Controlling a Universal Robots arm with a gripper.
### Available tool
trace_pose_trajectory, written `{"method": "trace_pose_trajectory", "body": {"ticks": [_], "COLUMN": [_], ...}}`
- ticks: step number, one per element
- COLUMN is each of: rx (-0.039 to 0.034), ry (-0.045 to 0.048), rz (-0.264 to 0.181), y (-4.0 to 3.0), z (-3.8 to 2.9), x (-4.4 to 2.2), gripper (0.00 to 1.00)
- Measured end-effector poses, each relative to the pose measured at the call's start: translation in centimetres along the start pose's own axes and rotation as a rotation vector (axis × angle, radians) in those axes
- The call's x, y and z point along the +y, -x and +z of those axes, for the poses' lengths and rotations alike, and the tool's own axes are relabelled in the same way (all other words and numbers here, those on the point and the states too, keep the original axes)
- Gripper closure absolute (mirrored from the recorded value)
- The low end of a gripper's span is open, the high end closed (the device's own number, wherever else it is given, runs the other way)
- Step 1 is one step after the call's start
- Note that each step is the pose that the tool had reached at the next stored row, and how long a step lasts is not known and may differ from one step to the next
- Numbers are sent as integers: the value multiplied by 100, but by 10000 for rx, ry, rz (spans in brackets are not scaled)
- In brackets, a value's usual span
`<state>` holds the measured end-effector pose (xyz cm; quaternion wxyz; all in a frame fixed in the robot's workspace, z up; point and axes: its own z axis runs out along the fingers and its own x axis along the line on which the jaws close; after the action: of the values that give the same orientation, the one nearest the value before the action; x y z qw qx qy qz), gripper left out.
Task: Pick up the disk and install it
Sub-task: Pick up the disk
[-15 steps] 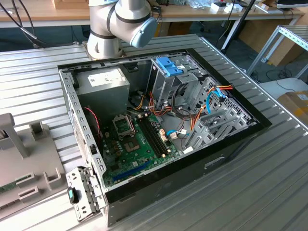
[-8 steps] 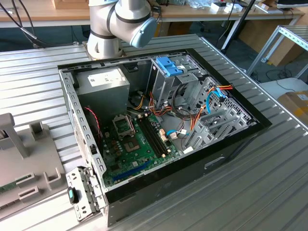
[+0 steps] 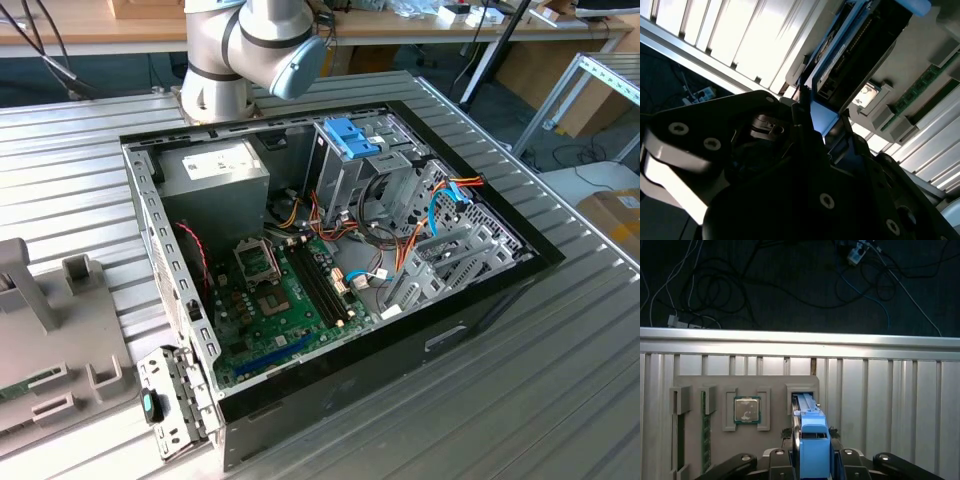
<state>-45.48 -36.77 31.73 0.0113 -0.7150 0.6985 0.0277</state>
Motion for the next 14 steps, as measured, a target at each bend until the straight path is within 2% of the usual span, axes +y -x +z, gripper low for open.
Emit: {"method": "trace_pose_trajectory", "body": {"ticks": [14], "rx": [-5], "ry": [-1], "rz": [0], "y": [0], "z": [-4], "x": [0], "gripper": [64]}}
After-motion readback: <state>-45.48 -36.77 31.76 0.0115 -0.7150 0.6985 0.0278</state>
